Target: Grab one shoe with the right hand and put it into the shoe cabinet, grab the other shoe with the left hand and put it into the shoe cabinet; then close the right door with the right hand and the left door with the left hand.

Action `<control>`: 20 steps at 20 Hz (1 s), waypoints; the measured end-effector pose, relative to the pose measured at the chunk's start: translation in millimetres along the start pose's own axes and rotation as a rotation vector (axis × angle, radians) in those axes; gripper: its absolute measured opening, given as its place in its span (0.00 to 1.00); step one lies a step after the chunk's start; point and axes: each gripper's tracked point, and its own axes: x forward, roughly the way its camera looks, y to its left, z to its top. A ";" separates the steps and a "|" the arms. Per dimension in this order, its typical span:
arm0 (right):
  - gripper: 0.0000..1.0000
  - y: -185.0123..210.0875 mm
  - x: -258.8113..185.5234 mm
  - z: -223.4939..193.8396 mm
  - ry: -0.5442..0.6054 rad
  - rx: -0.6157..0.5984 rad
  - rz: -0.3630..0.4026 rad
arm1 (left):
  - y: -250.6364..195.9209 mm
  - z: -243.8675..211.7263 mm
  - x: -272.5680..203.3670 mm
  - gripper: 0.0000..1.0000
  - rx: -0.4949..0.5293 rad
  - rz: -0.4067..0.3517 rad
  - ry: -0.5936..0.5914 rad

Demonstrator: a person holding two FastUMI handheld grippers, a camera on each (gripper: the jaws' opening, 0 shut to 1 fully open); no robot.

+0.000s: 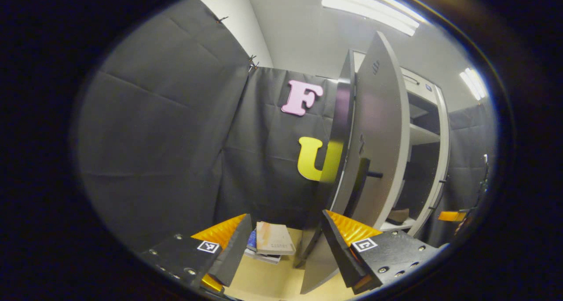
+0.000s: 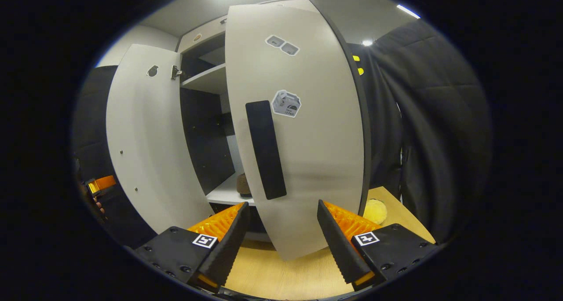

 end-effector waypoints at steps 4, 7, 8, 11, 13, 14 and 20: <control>0.97 0.1 -13.0 -15.8 0.016 -0.017 -0.028 | 3.7 15.1 33.7 0.93 -0.024 -0.060 -0.016; 0.97 -1.5 -23.7 -29.8 0.041 -0.033 -0.055 | -7.5 20.1 51.4 0.99 0.011 -0.126 -0.017; 0.97 -4.1 -27.7 -34.7 0.051 -0.037 -0.067 | -12.4 20.3 62.3 0.94 0.021 -0.147 -0.012; 0.98 -8.7 -35.3 -48.5 0.077 -0.019 -0.092 | -26.2 20.0 82.8 0.94 0.034 -0.190 0.009; 0.98 -11.5 -36.8 -47.9 0.067 0.012 -0.098 | -38.9 15.7 88.6 0.94 0.033 -0.237 0.028; 0.98 -15.6 -34.8 -44.3 0.046 0.020 -0.106 | -42.3 15.8 93.8 0.94 0.050 -0.238 0.033; 0.98 -44.6 -18.6 -37.4 0.020 0.017 -0.085 | -58.8 29.2 82.3 0.94 0.213 -0.226 0.031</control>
